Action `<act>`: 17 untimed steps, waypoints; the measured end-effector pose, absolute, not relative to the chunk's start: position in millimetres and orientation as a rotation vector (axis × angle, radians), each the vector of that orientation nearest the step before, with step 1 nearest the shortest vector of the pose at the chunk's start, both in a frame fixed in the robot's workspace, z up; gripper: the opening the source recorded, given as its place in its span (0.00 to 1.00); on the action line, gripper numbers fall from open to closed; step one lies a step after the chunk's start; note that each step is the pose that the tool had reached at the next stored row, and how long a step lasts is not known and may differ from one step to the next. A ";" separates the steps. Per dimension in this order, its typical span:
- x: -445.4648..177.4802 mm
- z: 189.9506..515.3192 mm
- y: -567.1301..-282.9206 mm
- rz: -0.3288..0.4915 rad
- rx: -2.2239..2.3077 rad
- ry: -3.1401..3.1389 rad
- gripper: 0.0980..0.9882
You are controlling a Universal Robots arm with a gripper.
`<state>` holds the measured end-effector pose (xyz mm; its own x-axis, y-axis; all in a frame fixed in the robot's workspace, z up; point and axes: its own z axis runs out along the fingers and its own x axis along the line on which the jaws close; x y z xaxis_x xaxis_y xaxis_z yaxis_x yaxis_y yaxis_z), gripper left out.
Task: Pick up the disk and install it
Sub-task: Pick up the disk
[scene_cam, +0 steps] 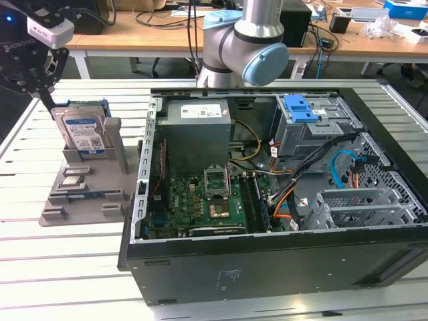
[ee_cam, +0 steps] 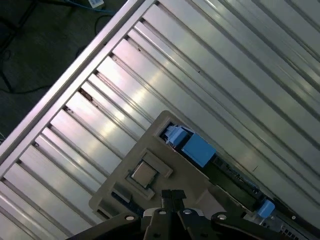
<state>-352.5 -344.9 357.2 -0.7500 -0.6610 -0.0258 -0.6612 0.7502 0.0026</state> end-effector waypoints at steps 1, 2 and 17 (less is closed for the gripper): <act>-352.4 357.2 -345.0 0.018 -1.116 2.912 0.01; -352.4 357.2 -345.0 0.018 -1.128 2.907 0.01; -350.6 357.1 -344.5 0.021 -1.305 2.867 0.01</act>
